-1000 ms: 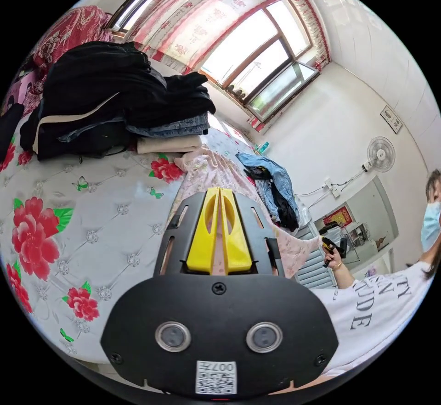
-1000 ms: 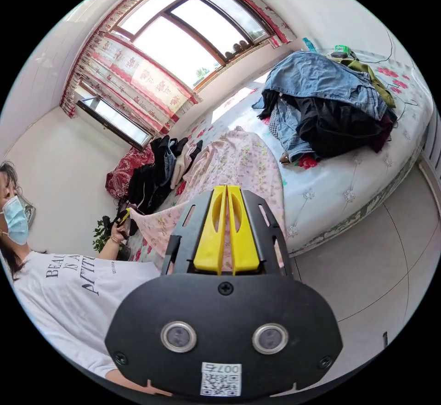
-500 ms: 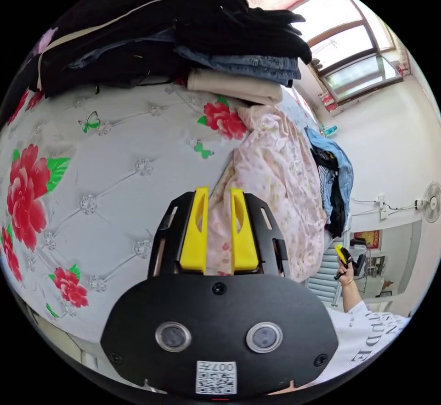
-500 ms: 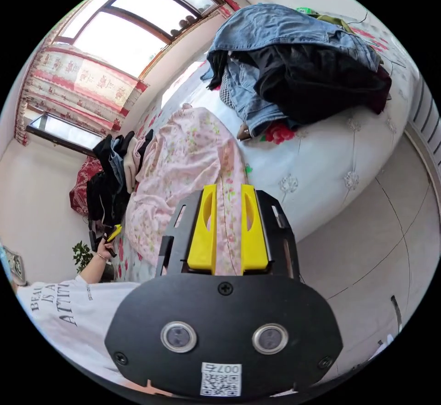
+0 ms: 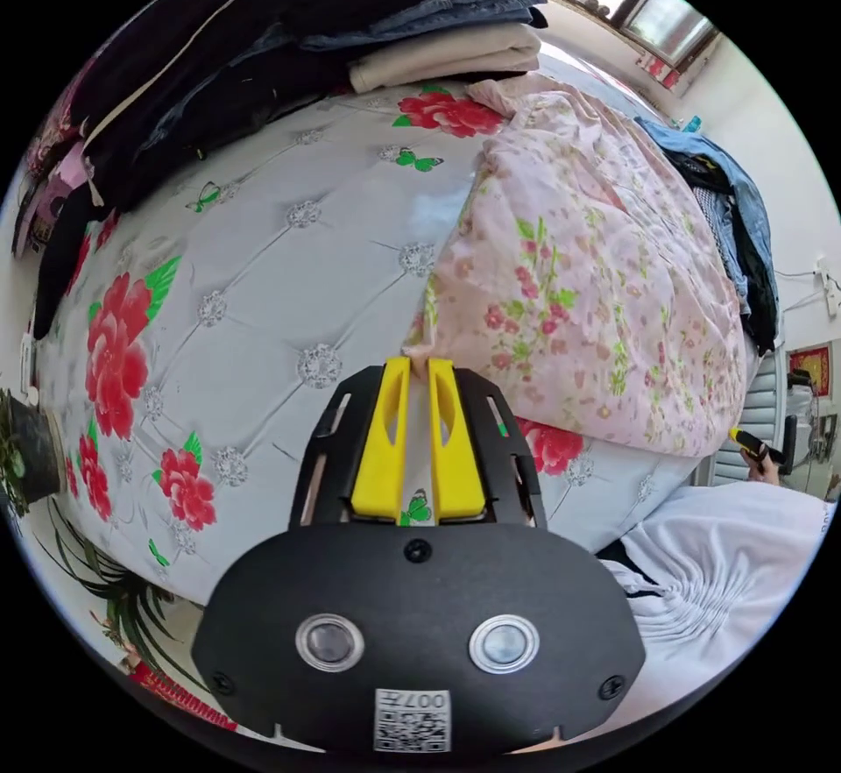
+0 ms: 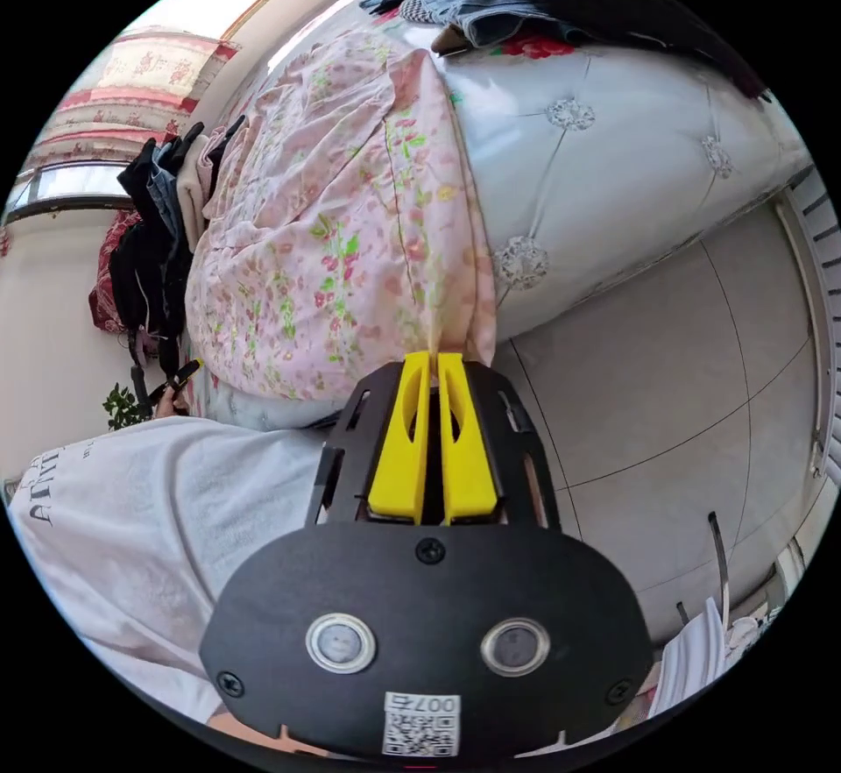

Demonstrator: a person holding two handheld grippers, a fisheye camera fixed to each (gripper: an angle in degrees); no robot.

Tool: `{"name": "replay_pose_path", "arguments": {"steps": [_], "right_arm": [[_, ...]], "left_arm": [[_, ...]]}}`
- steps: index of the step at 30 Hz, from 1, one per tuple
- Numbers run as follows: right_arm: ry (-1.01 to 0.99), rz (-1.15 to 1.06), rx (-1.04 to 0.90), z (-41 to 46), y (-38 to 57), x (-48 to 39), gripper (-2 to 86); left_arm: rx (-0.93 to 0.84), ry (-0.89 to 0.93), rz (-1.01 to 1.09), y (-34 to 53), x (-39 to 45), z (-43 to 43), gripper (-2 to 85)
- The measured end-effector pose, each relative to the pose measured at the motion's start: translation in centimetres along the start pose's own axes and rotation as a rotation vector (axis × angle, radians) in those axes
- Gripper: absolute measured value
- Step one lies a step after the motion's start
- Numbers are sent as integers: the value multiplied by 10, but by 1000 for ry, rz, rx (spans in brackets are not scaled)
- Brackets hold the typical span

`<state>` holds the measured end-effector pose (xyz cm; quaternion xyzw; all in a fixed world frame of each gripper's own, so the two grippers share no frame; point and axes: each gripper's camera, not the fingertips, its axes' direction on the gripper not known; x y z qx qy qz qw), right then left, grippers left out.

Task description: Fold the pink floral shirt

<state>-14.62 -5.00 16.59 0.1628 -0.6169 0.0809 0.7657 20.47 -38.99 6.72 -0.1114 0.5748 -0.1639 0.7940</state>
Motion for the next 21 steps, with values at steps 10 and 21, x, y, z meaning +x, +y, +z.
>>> {"name": "replay_pose_path", "arguments": {"steps": [10, 21], "right_arm": [[-269, -227, 489, -236, 69, -98, -3], [-411, -588, 1031, -501, 245, -237, -3]], "left_arm": [[364, 536, 46, 22, -71, -140, -10], [953, 688, 326, 135, -110, -379, -10]]}}
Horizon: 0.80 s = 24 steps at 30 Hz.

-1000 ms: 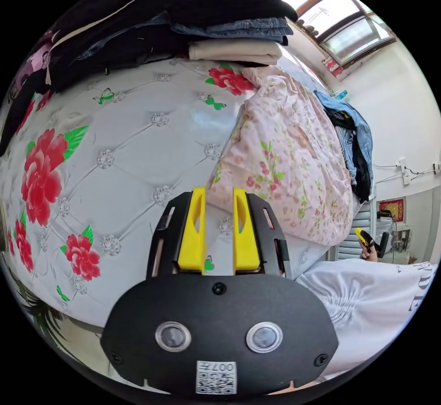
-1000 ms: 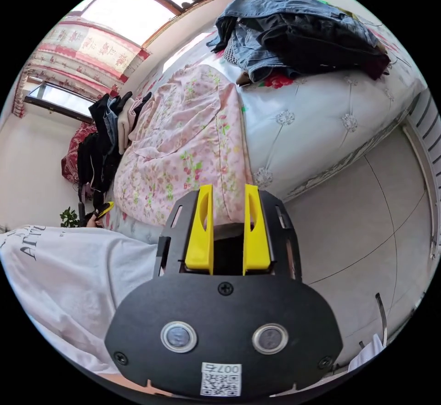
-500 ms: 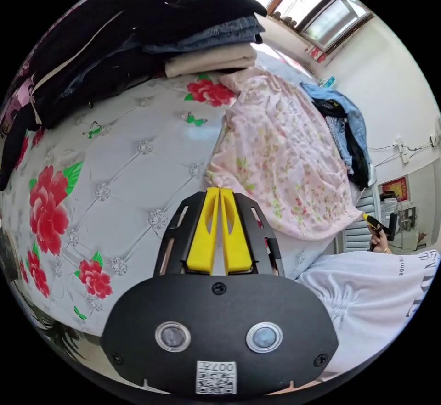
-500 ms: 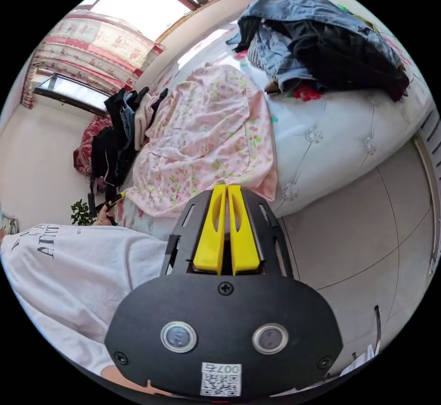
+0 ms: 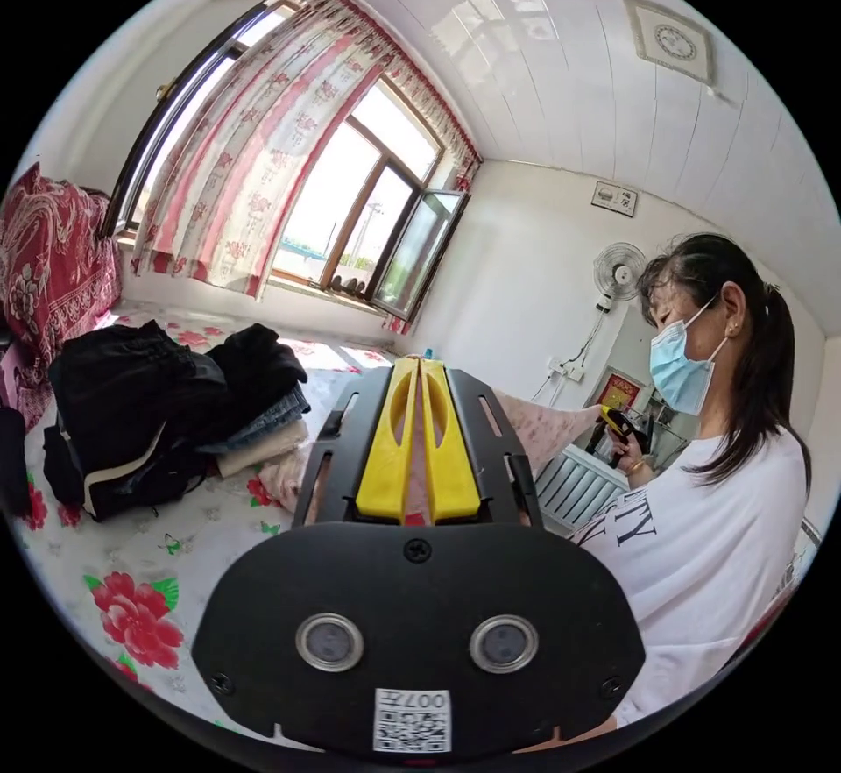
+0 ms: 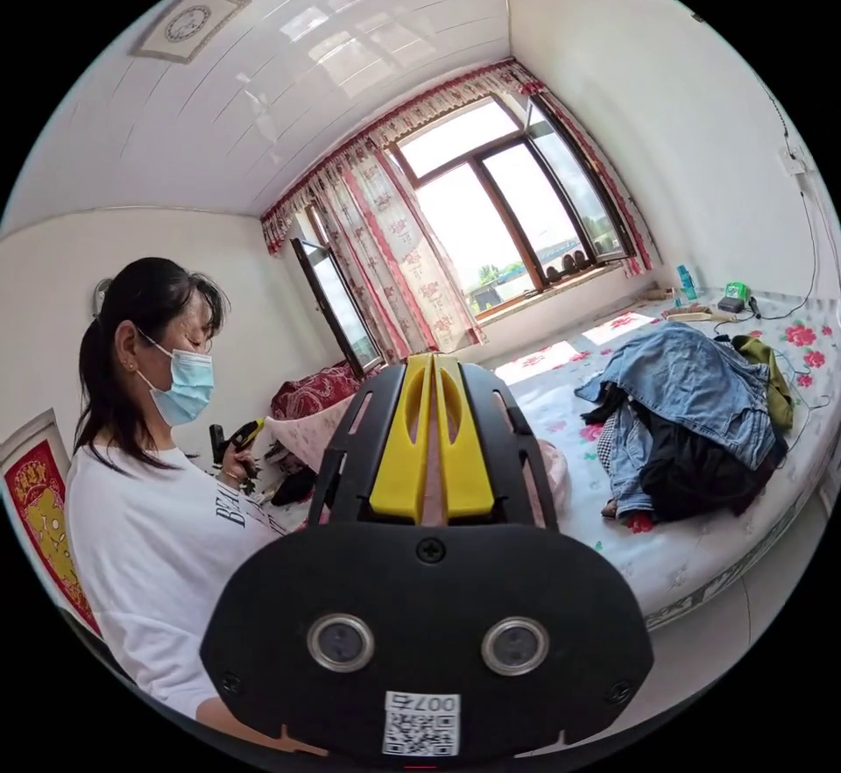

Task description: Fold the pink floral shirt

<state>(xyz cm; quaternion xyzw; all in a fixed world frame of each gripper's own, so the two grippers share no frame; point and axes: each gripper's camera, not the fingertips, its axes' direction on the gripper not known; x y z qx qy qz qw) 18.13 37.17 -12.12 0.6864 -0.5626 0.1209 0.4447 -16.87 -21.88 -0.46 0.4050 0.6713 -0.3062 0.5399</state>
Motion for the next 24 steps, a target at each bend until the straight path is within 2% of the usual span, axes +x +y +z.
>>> {"name": "replay_pose_path", "arguments": {"steps": [5, 10, 12, 15, 17, 19, 24], "right_arm": [[21, 66, -93, 10, -16, -6, -3], [60, 240, -264, 102, -37, 62, -3], [62, 332, -296, 140, -48, 88, -3], [83, 395, -291, 179, -90, 100, -3], [-4, 382, -173, 172, -133, 85, -3], [-110, 289, -15, 141, -196, 45, -3], [-252, 10, 129, 47, -278, -47, -2]], "left_arm": [[-27, -63, -36, 19, -18, -8, -10], [-149, -55, -317, 44, -124, 72, -10], [-135, -44, -413, 41, -154, 98, -10], [-22, 15, -502, 9, -174, 115, -10], [48, 62, -470, -24, -164, 110, -10], [125, 86, -347, -74, -134, 85, -10], [255, 148, -107, -127, -61, 6, -10]]}}
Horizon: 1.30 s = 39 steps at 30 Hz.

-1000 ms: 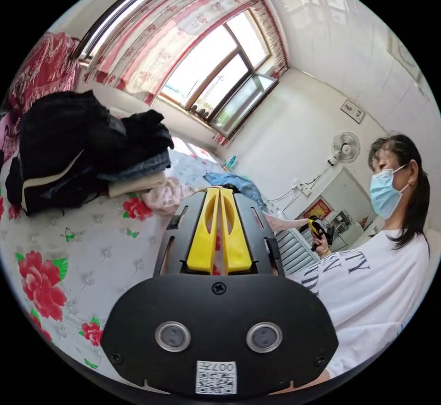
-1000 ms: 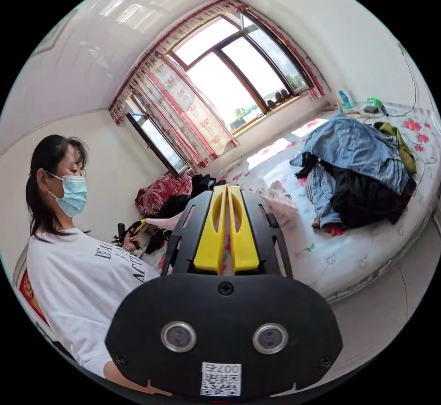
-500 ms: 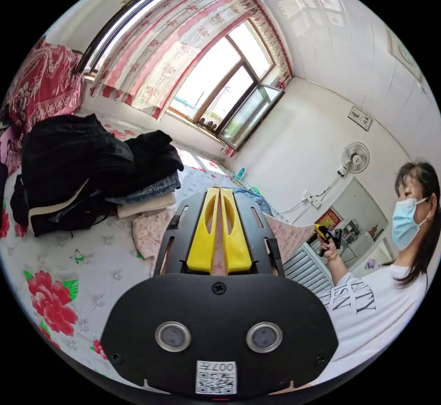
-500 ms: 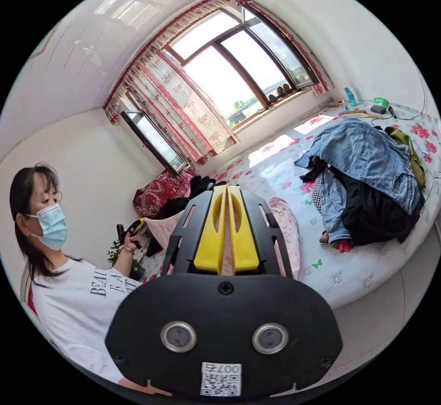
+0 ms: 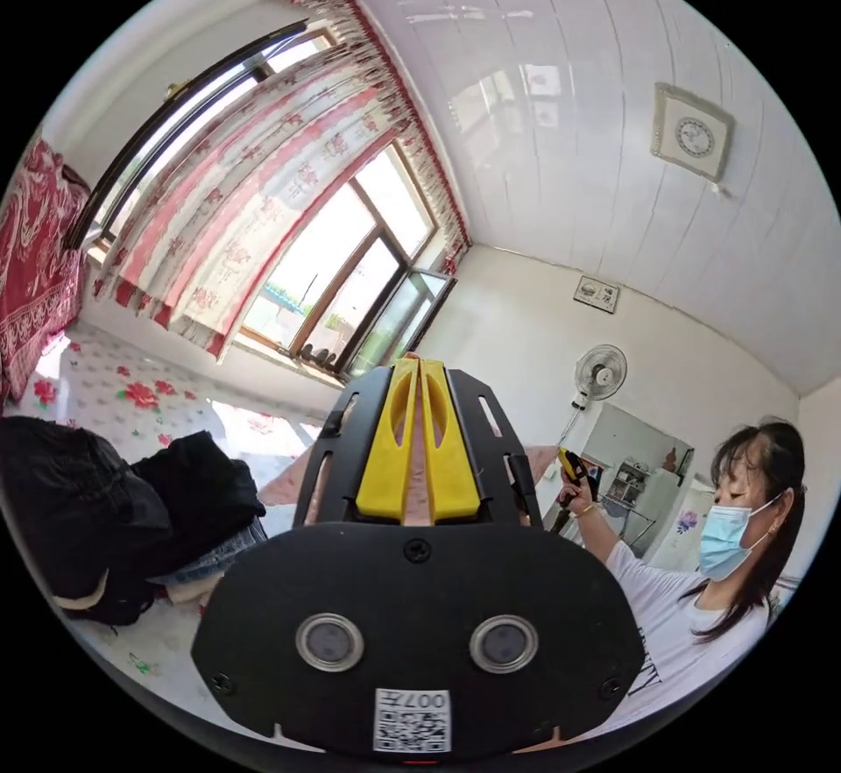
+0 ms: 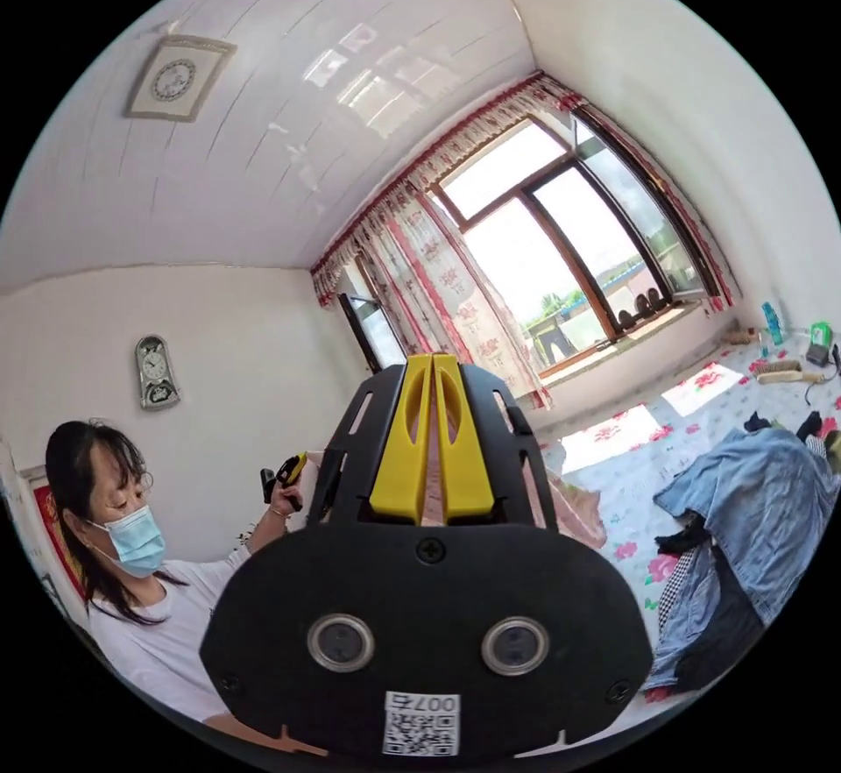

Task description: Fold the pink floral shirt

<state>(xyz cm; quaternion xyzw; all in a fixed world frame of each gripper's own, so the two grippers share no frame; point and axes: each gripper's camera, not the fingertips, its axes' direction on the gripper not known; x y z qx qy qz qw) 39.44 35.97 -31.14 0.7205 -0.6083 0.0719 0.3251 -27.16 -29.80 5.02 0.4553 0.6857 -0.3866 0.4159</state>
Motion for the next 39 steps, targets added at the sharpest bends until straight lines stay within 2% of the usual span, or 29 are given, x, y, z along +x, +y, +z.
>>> {"name": "replay_pose_path", "arguments": {"steps": [7, 14, 17, 25, 28, 33, 36, 39], "right_arm": [[-98, -223, -58, -121, 10, -88, -2], [-86, -183, -180, -214, 120, -83, -2], [-39, -77, -192, -255, 200, -55, -2], [159, 362, -231, -359, 409, 72, -2], [218, 433, -282, -382, 451, 110, -3], [249, 472, -341, -396, 495, 171, -3], [256, 489, -395, -386, 514, 221, -2], [282, 490, -460, -363, 529, 280, -1]], "left_arm": [[58, 36, 206, 33, 99, -107, -10], [42, -64, 192, 135, 129, -185, -10], [-10, -136, 184, 189, 123, -203, -10], [-281, -224, -112, 288, 68, -218, -10], [-352, -278, -182, 301, 46, -209, -10], [-365, -343, -316, 308, -9, -184, -10], [-359, -373, -404, 300, -59, -152, -10], [-431, -453, -479, 289, -120, -101, -9]]}}
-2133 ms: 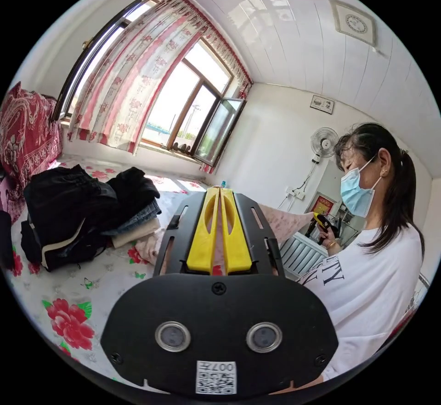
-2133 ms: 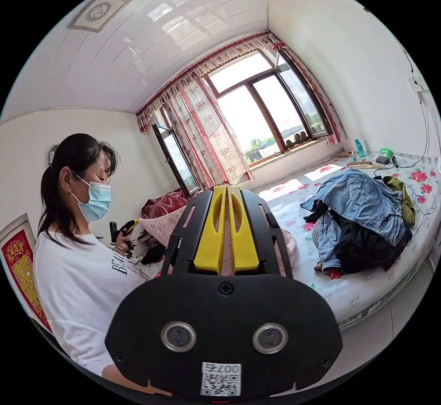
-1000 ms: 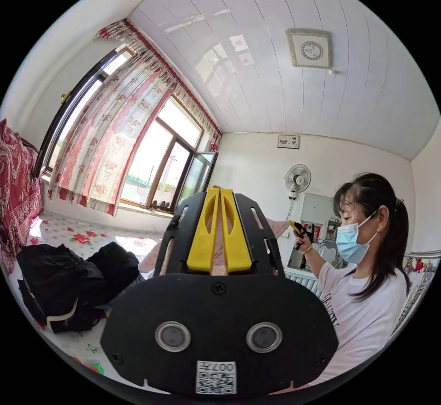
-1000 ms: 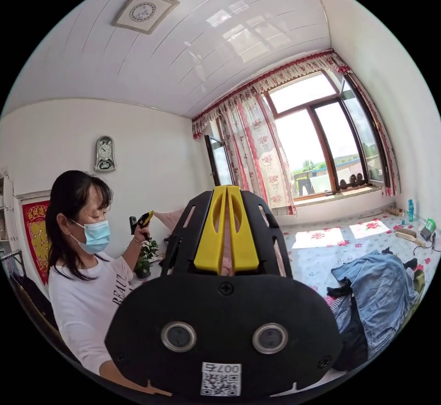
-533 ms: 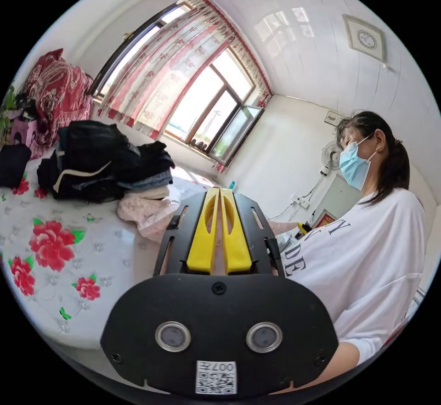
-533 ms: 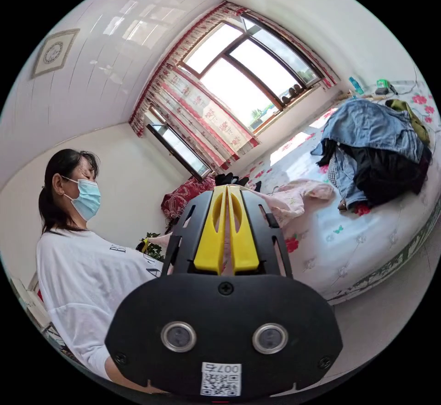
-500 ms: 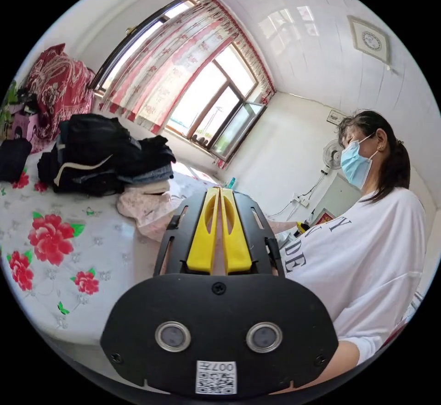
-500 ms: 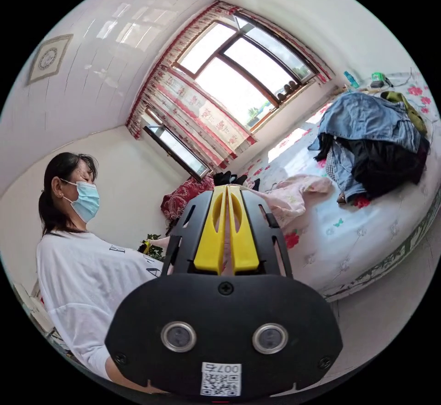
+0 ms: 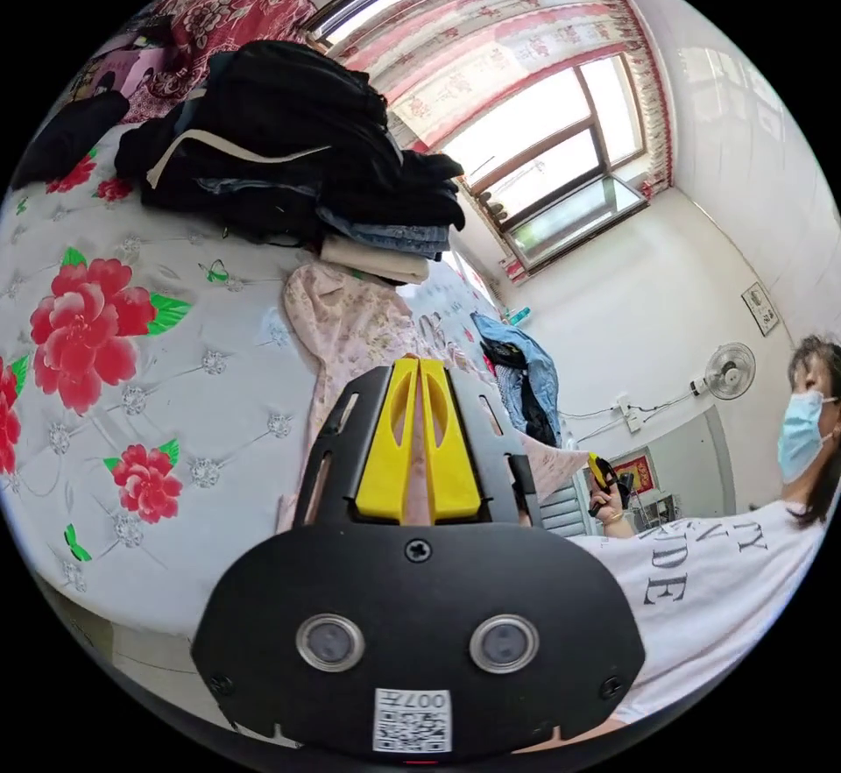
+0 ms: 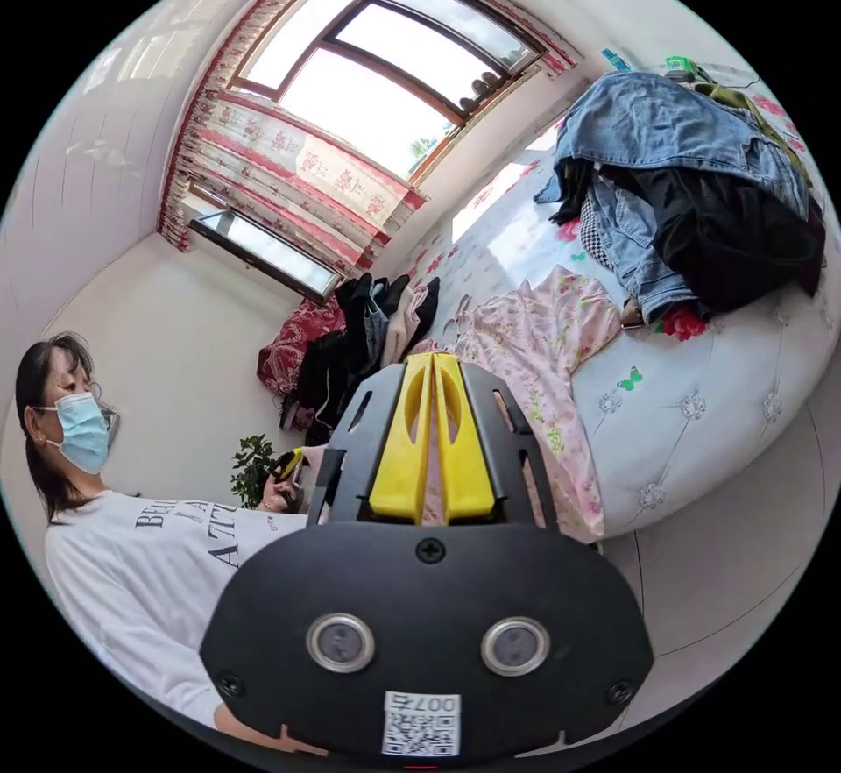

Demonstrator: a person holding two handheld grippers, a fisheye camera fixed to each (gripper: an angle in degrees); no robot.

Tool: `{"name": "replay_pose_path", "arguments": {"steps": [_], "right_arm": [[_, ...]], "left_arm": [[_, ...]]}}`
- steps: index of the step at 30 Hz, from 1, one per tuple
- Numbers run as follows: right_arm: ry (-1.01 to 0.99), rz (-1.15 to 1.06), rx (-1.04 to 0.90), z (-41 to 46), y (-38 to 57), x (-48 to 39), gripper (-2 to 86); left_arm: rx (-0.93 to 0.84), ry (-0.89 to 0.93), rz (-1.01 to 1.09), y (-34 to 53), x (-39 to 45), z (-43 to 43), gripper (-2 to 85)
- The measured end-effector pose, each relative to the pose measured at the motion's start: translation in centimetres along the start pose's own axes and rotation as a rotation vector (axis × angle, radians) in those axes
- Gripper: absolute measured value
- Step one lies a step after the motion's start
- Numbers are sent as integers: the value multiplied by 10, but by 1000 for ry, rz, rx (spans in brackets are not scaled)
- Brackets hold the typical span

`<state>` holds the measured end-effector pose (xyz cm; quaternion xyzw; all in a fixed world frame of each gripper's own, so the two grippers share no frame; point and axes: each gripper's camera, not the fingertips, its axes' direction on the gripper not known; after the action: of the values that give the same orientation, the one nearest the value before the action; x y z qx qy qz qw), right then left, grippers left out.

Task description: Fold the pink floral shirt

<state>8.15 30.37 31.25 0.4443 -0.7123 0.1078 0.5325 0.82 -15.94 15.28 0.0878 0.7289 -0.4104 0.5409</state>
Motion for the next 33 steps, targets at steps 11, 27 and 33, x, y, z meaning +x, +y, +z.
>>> {"name": "replay_pose_path", "arguments": {"steps": [11, 27, 33], "right_arm": [[419, 184, -171, 139, 14, 212, 29], [192, -419, -633, 363, 248, 161, 74], [39, -798, -795, 524, 315, 66, 85]], "left_arm": [[-186, -268, -205, -112, -65, 168, 58], [-147, -340, -251, -184, -128, 204, 117], [-63, -308, -332, -165, -147, 197, 3]]}}
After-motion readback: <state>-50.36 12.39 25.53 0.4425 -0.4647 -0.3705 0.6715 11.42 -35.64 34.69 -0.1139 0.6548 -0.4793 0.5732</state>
